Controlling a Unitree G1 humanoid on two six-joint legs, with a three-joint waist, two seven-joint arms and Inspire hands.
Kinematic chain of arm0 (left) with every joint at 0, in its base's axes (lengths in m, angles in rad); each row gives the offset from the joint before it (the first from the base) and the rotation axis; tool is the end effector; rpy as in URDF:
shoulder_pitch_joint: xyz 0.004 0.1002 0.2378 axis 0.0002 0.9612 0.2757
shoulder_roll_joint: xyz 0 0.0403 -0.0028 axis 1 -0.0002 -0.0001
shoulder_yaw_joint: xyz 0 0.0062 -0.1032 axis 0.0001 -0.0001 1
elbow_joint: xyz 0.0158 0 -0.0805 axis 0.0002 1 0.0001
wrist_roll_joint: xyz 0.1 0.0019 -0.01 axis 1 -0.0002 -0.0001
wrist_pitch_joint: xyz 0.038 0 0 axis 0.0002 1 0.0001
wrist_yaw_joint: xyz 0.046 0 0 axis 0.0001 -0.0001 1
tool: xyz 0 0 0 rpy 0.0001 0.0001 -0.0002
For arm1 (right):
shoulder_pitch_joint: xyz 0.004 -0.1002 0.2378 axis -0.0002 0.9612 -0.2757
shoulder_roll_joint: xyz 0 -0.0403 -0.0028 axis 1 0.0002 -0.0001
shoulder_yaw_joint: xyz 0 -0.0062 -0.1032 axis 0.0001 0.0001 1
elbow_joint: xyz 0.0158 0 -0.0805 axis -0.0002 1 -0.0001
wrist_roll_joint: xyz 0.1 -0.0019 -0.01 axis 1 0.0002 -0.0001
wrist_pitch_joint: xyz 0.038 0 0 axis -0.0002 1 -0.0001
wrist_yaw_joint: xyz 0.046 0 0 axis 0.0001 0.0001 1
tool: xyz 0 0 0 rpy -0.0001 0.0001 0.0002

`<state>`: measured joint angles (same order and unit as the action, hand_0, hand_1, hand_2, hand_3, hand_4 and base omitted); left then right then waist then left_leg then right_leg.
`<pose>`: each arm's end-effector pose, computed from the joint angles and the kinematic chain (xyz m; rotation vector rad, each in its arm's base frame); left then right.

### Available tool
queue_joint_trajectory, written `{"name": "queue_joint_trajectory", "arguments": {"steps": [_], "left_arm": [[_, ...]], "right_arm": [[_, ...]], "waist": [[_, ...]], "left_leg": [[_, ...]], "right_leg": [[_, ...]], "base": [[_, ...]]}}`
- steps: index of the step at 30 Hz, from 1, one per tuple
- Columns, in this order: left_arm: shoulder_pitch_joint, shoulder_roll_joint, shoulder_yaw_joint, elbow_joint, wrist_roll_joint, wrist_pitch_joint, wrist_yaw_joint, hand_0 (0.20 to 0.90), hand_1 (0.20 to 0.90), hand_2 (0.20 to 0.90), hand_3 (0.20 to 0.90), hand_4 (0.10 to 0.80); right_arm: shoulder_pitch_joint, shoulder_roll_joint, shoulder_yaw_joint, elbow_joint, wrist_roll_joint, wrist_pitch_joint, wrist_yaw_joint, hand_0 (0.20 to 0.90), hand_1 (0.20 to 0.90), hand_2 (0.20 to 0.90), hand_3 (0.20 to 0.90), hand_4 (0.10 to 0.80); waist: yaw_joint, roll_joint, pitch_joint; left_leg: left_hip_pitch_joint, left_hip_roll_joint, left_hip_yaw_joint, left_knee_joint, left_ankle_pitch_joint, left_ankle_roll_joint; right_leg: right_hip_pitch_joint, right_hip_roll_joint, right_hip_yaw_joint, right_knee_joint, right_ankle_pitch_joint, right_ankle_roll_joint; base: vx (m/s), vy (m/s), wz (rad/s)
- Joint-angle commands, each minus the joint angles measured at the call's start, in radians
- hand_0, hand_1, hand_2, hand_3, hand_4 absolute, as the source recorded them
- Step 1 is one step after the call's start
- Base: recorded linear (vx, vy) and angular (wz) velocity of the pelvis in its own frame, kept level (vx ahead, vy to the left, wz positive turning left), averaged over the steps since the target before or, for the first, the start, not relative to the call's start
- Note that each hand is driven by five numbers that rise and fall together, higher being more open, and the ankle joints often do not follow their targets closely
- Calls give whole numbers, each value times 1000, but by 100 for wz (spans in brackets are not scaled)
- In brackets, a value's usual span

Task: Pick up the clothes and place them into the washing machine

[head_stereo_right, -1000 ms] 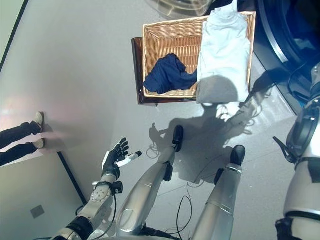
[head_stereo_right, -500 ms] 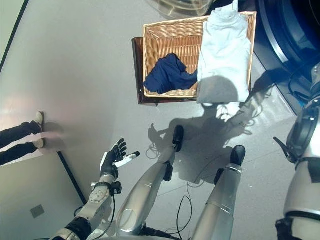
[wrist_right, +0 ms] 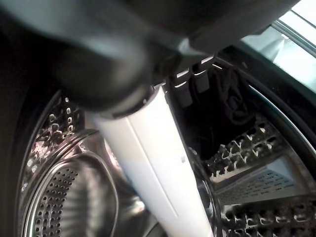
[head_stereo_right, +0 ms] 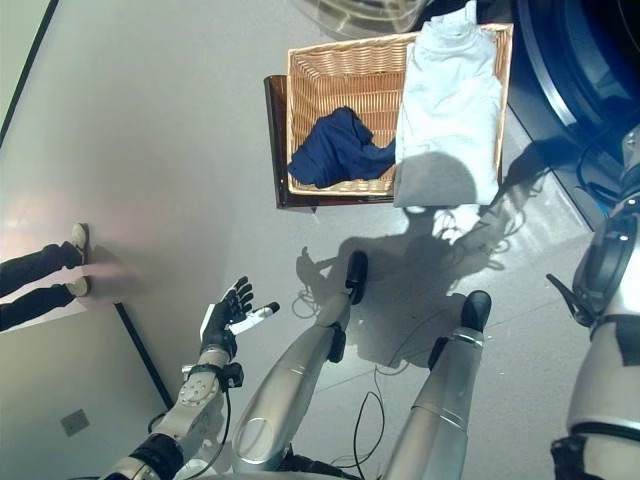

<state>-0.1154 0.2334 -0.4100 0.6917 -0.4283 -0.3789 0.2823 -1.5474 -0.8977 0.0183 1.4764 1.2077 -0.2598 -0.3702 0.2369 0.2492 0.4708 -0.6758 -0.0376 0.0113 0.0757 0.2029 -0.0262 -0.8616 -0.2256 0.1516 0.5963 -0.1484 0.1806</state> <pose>0.1872 0.1560 -0.0446 -0.0144 0.2892 0.1086 0.3057 -0.3495 0.3305 0.9312 -0.5725 -0.8698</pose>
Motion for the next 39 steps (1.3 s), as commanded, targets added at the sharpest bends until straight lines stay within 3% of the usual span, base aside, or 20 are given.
{"name": "queue_joint_trajectory", "arguments": {"steps": [1, 22, 39], "left_arm": [[17, 54, 25, -12, -27, -51, 41, 900, 900, 900, 900, 800], [15, 37, 46, 27, -28, -50, 50, 900, 900, 900, 900, 800], [19, 17, 64, 50, -30, -38, 63, 900, 900, 900, 900, 800]], "right_arm": [[-61, -110, 131, -154, -64, -123, -22, 900, 900, 900, 900, 800], [122, 73, 21, -286, -99, -163, -46, 900, 900, 900, 900, 800], [306, 339, -45, -416, -157, -190, -70, 900, 900, 900, 900, 800]], "waist": [[-23, 147, -2], [-30, 107, -16], [-50, 56, -7]], "left_leg": [[-51, 11, 30, 11, -3, -75], [1, 17, 44, 23, -27, -65], [33, 34, 56, 57, -58, -51]], "right_leg": [[93, 90, 15, -63, -21, -89], [176, 94, 19, -132, 7, -88], [248, 109, 31, -191, 35, -97]], "base": [[0, 0, 0], [-3, 20, -4], [-5, 9, -5]]}}
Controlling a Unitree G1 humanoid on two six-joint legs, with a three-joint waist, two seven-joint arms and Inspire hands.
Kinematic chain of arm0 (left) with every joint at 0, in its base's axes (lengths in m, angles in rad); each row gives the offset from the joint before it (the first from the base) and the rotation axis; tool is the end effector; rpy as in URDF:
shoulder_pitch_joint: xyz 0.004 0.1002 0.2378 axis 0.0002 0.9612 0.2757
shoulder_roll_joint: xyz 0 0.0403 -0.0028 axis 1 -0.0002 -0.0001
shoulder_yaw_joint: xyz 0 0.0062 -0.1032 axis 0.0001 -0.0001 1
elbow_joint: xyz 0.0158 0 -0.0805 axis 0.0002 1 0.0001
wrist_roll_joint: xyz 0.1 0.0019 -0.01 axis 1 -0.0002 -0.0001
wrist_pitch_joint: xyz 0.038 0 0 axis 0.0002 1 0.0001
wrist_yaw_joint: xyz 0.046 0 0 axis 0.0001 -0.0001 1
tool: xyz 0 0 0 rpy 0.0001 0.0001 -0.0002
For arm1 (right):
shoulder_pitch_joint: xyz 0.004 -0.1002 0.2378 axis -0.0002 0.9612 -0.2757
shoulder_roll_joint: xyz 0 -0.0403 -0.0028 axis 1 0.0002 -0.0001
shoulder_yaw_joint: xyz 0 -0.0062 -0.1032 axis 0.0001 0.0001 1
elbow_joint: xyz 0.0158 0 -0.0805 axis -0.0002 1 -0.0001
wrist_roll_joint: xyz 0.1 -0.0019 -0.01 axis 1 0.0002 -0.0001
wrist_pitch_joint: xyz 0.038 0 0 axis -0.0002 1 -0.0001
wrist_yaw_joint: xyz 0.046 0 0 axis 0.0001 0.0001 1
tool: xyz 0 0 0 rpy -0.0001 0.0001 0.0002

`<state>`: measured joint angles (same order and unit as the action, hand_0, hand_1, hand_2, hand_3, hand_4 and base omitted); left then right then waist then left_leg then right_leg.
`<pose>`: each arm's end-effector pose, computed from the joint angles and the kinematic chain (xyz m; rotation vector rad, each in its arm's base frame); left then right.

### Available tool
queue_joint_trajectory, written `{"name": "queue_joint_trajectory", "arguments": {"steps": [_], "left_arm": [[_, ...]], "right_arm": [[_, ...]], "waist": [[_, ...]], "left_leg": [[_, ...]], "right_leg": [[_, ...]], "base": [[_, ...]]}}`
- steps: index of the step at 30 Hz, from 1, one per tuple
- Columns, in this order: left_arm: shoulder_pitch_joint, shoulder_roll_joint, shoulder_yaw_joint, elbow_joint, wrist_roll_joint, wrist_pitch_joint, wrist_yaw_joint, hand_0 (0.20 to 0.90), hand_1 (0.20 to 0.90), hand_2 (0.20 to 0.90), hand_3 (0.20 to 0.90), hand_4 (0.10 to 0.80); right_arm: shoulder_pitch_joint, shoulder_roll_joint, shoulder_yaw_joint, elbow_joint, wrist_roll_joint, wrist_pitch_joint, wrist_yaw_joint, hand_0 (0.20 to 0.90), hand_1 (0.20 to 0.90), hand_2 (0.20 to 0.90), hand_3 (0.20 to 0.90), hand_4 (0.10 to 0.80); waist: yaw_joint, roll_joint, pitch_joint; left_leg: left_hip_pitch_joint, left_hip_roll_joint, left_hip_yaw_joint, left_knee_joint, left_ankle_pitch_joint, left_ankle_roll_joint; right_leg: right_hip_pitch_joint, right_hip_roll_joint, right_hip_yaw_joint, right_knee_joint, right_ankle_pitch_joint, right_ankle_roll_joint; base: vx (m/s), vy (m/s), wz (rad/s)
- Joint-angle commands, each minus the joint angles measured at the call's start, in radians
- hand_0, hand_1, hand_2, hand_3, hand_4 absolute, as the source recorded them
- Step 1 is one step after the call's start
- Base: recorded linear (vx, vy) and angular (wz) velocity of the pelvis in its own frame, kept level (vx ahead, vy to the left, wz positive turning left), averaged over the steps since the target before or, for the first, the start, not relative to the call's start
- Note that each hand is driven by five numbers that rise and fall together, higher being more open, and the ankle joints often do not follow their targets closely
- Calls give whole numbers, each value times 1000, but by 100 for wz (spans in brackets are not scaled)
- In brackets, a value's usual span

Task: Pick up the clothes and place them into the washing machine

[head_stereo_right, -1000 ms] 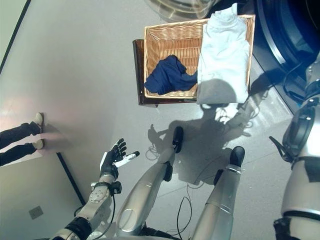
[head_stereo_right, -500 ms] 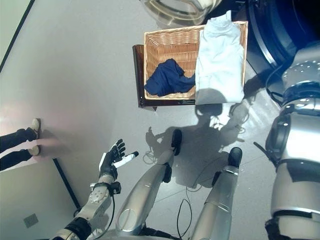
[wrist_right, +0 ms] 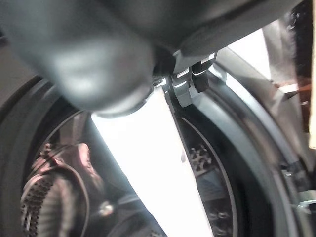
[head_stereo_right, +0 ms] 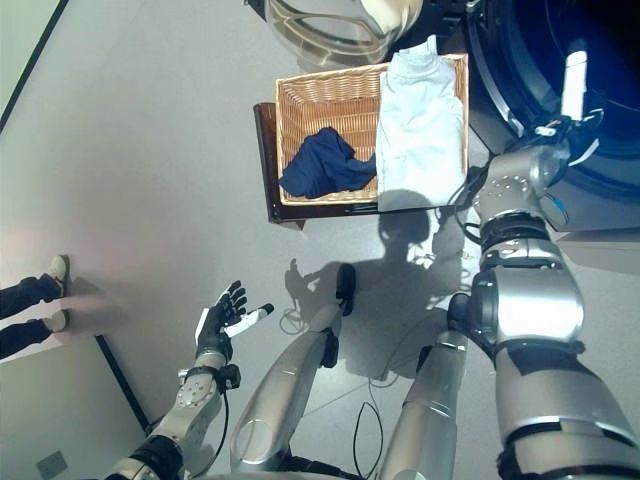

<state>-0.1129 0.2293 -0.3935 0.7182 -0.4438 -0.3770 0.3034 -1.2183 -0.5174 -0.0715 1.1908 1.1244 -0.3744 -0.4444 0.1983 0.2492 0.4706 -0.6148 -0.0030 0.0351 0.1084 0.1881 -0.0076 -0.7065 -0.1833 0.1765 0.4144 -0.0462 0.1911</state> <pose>0.1850 0.1595 -0.0482 -0.0214 0.3163 0.1609 0.3594 -0.2565 0.2341 0.9033 -0.3654 -0.7337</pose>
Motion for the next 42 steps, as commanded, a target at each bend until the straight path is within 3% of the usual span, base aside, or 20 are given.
{"name": "queue_joint_trajectory", "arguments": {"steps": [1, 12, 20, 21, 23, 25, 27, 28, 31, 32, 37, 42], "left_arm": [[18, 22, 48, 24, -14, -40, 42, 900, 900, 900, 900, 800], [27, 10, 71, 44, -4, -32, 55, 900, 900, 900, 900, 800], [42, 3, 93, 45, 8, -35, 73, 900, 900, 900, 900, 800], [45, 2, 103, 49, 17, -40, 81, 900, 900, 900, 900, 800], [47, 3, 110, 45, 25, -42, 87, 900, 900, 900, 900, 800], [55, 7, 120, 16, 58, -50, 101, 900, 900, 900, 900, 800], [56, 11, 127, 7, 68, -54, 105, 900, 900, 900, 900, 800], [65, 21, 136, -17, 86, -59, 109, 900, 900, 900, 900, 800], [66, 30, 147, -23, 94, -62, 113, 900, 900, 900, 900, 800], [67, 35, 155, -19, 102, -63, 115, 900, 900, 900, 900, 800], [59, 40, 162, -25, 106, -64, 114, 900, 900, 900, 900, 800], [31, 46, 160, -14, 108, -65, 117, 900, 900, 900, 900, 800]], "right_arm": [[-22, -39, 44, -132, -75, -75, 4, 900, 900, 900, 900, 800], [120, 120, 53, -257, -133, -85, 13, 900, 900, 900, 900, 800], [210, 127, 75, -398, -362, -78, -85, 900, 900, 900, 900, 800], [235, 106, 108, -442, -504, -42, -126, 900, 900, 900, 900, 800], [244, 86, 132, -468, -590, -12, -146, 900, 900, 900, 900, 800], [262, 42, 188, -504, -802, 64, -183, 900, 900, 900, 900, 800], [258, 22, 217, -512, -867, 94, -183, 900, 900, 900, 900, 800], [243, -21, 267, -509, -1007, 153, -190, 900, 900, 900, 900, 800], [214, -64, 325, -504, -1141, 211, -192, 900, 900, 900, 900, 800], [171, -99, 388, -479, -1265, 263, -178, 900, 900, 900, 900, 800], [70, -148, 527, -431, -1517, 354, -157, 900, 900, 900, 900, 800], [-32, -137, 650, -367, -1665, 401, -126, 900, 900, 900, 900, 800]], "waist": [[-11, 56, -7], [-27, 20, -10], [-37, -4, -8], [-42, -12, -4], [-43, -17, -4], [-46, -30, 4], [-43, -32, 2], [-42, -44, 8], [-38, -53, 9], [-35, -61, 13], [-20, -78, 12], [-8, -94, 21]], "left_leg": [[-28, 0, 33, 25, -44, -70], [1, 15, 36, 45, -61, -63], [21, 21, 33, 43, -60, -64], [28, 23, 30, 43, -61, -63], [30, 24, 27, 45, -62, -63], [36, 24, 25, 50, -64, -63], [33, 29, 22, 48, -60, -64], [39, 28, 19, 49, -61, -64], [38, 33, 15, 45, -55, -66], [42, 32, 11, 43, -55, -67], [42, 33, -1, 28, -43, -71], [38, 36, -15, 25, -37, -74]], "right_leg": [[95, 67, 7, -11, -66, -107], [139, 78, 10, -26, -66, -116], [165, 84, -2, -38, -65, -117], [175, 83, -6, -41, -66, -116], [178, 85, -6, -41, -65, -116], [189, 83, -11, -40, -68, -116], [185, 87, -12, -42, -62, -116], [195, 86, -16, -41, -67, -116], [197, 89, -22, -48, -61, -115], [201, 87, -26, -46, -63, -114], [208, 90, -41, -58, -57, -113], [210, 87, -58, -54, -59, -112]], "base": [[3, 8, -5], [1, 3, -2], [2, -5, 1], [21, -16, -3], [10, -9, -2], [6, -24, -4], [0, 0, 0], [0, 0, 0], [5, -14, 1], [0, 0, 0], [12, -8, 3], [11, -18, 8]]}}
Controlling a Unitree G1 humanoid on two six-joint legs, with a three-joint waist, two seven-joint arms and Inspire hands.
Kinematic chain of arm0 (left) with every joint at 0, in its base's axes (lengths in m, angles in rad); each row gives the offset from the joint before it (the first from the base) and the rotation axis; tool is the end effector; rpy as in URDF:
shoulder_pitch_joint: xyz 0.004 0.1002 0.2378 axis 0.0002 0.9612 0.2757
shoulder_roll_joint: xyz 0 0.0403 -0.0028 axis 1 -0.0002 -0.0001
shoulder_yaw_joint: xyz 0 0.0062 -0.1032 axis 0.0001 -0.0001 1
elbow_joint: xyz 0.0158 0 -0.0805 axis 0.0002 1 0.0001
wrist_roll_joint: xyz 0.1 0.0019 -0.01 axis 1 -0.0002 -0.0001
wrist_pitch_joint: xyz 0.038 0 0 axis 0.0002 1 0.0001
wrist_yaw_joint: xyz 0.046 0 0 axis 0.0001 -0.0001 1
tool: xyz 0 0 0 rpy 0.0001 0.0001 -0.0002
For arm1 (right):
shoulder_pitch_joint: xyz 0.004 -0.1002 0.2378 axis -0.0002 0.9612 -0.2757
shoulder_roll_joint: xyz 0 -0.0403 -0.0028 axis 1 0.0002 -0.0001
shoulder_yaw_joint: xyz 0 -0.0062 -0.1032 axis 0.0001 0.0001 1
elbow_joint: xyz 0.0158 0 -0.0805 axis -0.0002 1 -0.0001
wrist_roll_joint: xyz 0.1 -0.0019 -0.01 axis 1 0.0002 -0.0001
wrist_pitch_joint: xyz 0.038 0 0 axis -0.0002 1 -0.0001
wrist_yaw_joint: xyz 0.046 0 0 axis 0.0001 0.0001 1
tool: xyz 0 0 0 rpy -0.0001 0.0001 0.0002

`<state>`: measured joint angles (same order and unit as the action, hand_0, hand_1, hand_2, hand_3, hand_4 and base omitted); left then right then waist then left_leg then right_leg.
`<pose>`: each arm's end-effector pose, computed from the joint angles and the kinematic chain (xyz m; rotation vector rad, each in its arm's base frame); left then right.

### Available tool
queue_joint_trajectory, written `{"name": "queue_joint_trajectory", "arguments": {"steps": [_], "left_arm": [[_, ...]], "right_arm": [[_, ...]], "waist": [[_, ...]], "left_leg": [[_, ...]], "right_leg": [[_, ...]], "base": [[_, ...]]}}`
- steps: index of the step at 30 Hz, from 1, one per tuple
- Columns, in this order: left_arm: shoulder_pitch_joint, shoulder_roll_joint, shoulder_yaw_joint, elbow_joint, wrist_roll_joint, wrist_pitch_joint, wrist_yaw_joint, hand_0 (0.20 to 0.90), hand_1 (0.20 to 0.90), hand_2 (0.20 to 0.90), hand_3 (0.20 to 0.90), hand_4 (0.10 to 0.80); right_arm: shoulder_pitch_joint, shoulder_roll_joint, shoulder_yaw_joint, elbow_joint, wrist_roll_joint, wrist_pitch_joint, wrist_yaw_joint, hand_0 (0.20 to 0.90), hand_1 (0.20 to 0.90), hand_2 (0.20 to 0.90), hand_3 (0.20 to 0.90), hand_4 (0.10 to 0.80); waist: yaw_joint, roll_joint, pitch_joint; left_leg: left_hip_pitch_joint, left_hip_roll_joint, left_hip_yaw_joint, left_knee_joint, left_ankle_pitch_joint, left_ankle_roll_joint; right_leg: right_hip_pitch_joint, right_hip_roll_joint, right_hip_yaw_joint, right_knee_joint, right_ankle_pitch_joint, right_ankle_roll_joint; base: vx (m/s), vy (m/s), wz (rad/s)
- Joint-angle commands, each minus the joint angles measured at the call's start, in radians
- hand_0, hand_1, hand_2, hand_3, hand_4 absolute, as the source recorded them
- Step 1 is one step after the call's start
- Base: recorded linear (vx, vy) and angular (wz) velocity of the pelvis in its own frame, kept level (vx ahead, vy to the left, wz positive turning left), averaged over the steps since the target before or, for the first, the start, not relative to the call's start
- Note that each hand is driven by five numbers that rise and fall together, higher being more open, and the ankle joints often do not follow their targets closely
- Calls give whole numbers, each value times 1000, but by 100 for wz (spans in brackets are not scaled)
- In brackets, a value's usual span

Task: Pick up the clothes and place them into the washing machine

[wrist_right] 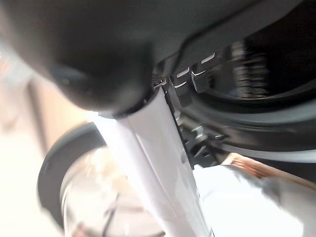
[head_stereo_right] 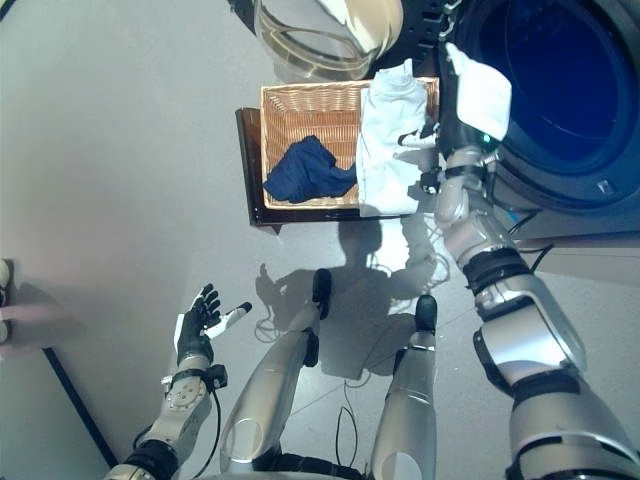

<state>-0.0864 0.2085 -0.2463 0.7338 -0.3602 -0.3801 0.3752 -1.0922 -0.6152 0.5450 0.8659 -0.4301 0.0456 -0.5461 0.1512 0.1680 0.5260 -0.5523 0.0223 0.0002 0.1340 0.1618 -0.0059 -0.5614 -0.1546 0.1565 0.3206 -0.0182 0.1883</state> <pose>0.1816 0.1756 -0.0500 0.0072 0.3097 0.3362 0.3609 -0.2074 0.2038 -1.2770 -0.4610 -0.4703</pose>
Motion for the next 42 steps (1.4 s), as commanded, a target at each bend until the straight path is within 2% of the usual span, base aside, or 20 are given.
{"name": "queue_joint_trajectory", "arguments": {"steps": [1, 8, 19, 25, 42], "left_arm": [[4, 66, 13, -30, 24, -62, 45, 900, 900, 900, 900, 800], [-25, 70, 15, -11, 18, -59, 54, 900, 900, 900, 900, 800], [-37, 82, 38, -1, -6, -61, 70, 900, 900, 900, 900, 800], [-46, 98, 49, 15, -2, -65, 83, 900, 900, 900, 900, 800], [-57, 108, 39, -15, -31, -77, 86, 900, 900, 900, 900, 800]], "right_arm": [[-160, -39, 35, -41, -111, -19, -25, 900, 900, 900, 900, 800], [-254, 19, 169, 7, -228, -1, 30, 900, 900, 900, 900, 800], [-302, 118, 238, 57, -237, -11, 70, 900, 900, 900, 900, 800], [-303, 172, 269, 110, -232, -26, 91, 900, 900, 900, 900, 800], [-326, 207, 317, 274, -166, -52, 119, 900, 900, 900, 900, 800]], "waist": [[38, -12, -34], [53, -40, -15], [80, -70, -6], [98, -73, -6], [137, -64, -6]], "left_leg": [[-24, 10, 20, -1, -10, -76], [-33, 11, 4, -7, 0, -79], [-53, 9, -25, -19, 13, -82], [-72, 4, -43, -25, 21, -83], [-152, -19, -92, -27, 39, -85]], "right_leg": [[65, 58, -39, 40, -87, -110], [63, 57, -64, 40, -85, -109], [59, 49, -104, 41, -87, -107], [51, 41, -127, 41, -87, -105], [1, 20, -186, 53, -92, -98]], "base": [[4, -5, 9], [6, 0, 9], [10, 0, 10], [6, 12, 8], [1, 16, 14]]}}
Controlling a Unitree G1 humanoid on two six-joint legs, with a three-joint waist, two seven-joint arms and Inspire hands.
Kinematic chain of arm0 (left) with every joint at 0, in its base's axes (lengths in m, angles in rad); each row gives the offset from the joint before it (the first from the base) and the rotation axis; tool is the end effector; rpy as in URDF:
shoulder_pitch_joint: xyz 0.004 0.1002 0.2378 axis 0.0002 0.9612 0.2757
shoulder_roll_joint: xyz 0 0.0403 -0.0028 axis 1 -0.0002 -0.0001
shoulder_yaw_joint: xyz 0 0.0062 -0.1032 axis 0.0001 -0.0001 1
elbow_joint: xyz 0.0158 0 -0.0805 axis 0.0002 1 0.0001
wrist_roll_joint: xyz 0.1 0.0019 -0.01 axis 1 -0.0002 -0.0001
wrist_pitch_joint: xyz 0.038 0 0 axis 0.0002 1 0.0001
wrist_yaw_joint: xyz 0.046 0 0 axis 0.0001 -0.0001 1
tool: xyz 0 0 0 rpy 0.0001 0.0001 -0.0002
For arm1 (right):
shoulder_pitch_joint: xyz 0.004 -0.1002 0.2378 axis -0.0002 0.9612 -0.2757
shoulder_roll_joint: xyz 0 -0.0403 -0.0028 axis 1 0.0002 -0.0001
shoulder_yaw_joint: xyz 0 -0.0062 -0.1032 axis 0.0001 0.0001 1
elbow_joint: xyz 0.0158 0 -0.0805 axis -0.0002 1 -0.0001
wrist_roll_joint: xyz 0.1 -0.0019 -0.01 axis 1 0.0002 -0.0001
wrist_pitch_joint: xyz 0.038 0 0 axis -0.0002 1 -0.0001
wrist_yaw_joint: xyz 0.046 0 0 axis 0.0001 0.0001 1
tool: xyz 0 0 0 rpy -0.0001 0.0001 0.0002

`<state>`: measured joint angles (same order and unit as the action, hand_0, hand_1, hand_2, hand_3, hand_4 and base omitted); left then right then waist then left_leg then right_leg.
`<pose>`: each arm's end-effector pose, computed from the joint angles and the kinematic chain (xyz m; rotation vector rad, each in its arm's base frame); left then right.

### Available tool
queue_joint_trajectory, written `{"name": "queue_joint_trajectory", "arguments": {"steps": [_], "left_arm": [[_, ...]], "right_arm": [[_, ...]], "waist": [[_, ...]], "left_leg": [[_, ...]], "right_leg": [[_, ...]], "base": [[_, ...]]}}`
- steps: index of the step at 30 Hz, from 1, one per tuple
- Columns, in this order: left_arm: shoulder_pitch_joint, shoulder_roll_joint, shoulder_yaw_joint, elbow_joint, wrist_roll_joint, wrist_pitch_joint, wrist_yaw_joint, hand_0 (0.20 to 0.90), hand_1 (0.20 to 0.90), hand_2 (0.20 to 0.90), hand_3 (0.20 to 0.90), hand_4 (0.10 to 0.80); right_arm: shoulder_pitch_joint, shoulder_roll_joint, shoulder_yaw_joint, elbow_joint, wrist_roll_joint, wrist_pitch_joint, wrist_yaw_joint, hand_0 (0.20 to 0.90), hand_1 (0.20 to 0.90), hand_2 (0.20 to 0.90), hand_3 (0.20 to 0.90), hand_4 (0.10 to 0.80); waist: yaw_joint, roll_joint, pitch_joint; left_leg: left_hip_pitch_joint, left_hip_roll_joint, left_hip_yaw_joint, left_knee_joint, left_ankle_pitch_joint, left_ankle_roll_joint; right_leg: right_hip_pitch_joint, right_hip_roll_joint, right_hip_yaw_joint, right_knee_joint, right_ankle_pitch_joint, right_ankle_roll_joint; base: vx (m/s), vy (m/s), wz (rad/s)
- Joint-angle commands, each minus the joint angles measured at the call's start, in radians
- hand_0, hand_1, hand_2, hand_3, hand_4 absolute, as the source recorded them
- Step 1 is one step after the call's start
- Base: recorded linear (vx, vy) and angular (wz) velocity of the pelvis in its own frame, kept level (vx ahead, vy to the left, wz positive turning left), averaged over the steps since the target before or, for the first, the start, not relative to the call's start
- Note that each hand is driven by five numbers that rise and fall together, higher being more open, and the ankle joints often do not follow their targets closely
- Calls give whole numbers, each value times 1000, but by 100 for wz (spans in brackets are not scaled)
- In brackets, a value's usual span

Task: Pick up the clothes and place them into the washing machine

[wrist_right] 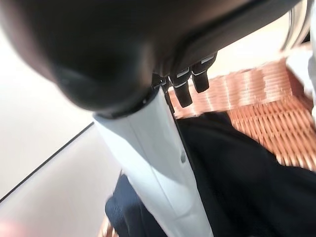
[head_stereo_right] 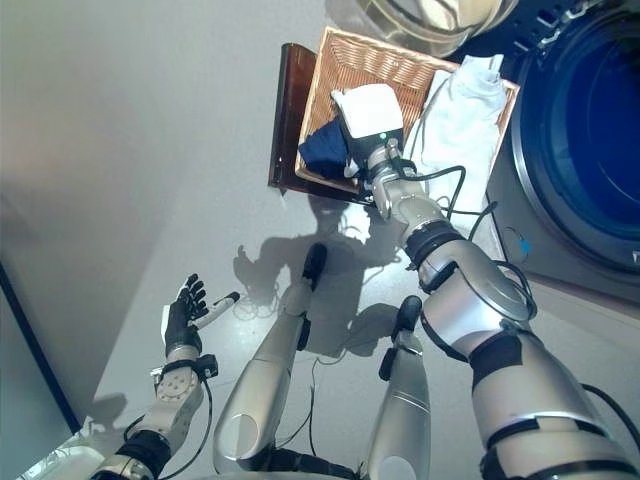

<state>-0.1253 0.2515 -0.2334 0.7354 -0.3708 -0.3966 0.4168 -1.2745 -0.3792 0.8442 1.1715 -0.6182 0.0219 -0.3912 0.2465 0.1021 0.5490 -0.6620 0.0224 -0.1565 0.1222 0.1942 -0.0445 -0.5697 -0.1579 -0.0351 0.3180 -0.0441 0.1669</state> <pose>0.1937 0.1886 -0.0402 0.0333 0.2484 0.3958 0.3777 -0.1392 0.1883 -1.6700 -0.4126 -0.1018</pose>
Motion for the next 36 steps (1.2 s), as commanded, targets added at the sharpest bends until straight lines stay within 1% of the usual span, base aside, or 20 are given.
{"name": "queue_joint_trajectory", "arguments": {"steps": [1, 3, 10, 16, 19, 24, 30, 31, 32, 33, 35, 36], "left_arm": [[-17, 65, 23, -34, -23, -63, 41, 900, 900, 900, 900, 800], [-16, 64, 25, -41, -28, -64, 39, 900, 900, 900, 900, 800], [-3, 65, 13, -139, -37, -74, 25, 900, 900, 900, 900, 800], [2, 69, 17, -177, -40, -77, 15, 900, 900, 900, 900, 800], [11, 68, 17, -214, -45, -78, 8, 900, 900, 900, 900, 800], [22, 68, 9, -235, -45, -75, -6, 900, 900, 900, 900, 800], [23, 71, 7, -256, -45, -73, -15, 900, 900, 900, 900, 800], [22, 70, 7, -260, -47, -72, -14, 900, 900, 900, 900, 800], [23, 70, 7, -264, -49, -73, -14, 900, 900, 900, 900, 800], [23, 68, 6, -266, -53, -74, -15, 900, 900, 900, 900, 800], [21, 68, 4, -274, -56, -74, -19, 900, 900, 900, 900, 800], [22, 68, 3, -274, -59, -74, -20, 900, 900, 900, 900, 800]], "right_arm": [[-144, -36, 21, -14, 21, -27, -35, 900, 900, 900, 900, 800], [-150, -41, 27, -5, 20, -27, -33, 900, 900, 900, 900, 800], [-155, -106, 41, 44, 32, -28, -25, 900, 900, 900, 900, 800], [-168, -147, 58, 75, 21, -25, -15, 900, 900, 900, 900, 800], [-177, -188, 73, 85, 18, -24, -8, 900, 900, 900, 900, 800], [-188, -239, 102, 111, -7, -21, 5, 900, 900, 900, 900, 800], [-194, -277, 107, 125, -16, -15, 12, 900, 900, 900, 900, 800], [-197, -281, 110, 127, -17, -14, 13, 820, 820, 820, 820, 743], [-200, -284, 111, 127, -17, -13, 12, 782, 782, 782, 782, 716], [-200, -286, 111, 127, -19, -13, 14, 524, 524, 524, 524, 531], [-206, -284, 115, 127, -20, -11, 14, 464, 464, 464, 464, 488], [-209, -286, 115, 127, -16, -11, 13, 384, 384, 384, 384, 431]], "waist": [[45, 5, -29], [46, 6, -29], [62, 19, -29], [71, 25, -29], [76, 30, -29], [83, 39, -29], [92, 49, -29], [93, 50, -29], [94, 52, -29], [94, 53, -29], [96, 56, -29], [97, 56, -29]], "left_leg": [[-54, -23, 61, -14, 8, -46], [-62, -24, 59, -13, 9, -46], [-98, -34, 43, -11, 16, -49], [-127, -40, 28, -6, 20, -51], [-155, -43, 20, -3, 23, -53], [-187, -52, 6, 3, 26, -56], [-219, -58, -10, 5, 35, -59], [-223, -60, -13, 5, 36, -59], [-229, -61, -15, 6, 37, -59], [-234, -63, -18, 7, 39, -60], [-241, -64, -23, 8, 40, -60], [-244, -64, -25, 8, 41, -60]], "right_leg": [[3, 22, 1, 57, -67, -77], [-2, 21, -3, 58, -68, -76], [-30, 13, -22, 66, -69, -75], [-51, 10, -32, 75, -73, -76], [-75, 8, -42, 82, -74, -76], [-104, 2, -53, 101, -83, -76], [-138, -1, -71, 126, -94, -77], [-145, -3, -73, 133, -95, -78], [-150, -4, -76, 136, -97, -78], [-156, -4, -78, 143, -98, -78], [-166, -3, -79, 150, -100, -79], [-169, -3, -79, 152, -101, -80]], "base": [[-6, 21, 12], [-7, 19, 7], [-6, 14, 4], [-6, 4, 7], [-7, 3, 7], [-12, 2, 14], [-19, -2, 7], [-27, -2, 7], [-24, -4, 7], [-23, -4, 5], [-24, 10, 6], [-17, 12, 7]]}}
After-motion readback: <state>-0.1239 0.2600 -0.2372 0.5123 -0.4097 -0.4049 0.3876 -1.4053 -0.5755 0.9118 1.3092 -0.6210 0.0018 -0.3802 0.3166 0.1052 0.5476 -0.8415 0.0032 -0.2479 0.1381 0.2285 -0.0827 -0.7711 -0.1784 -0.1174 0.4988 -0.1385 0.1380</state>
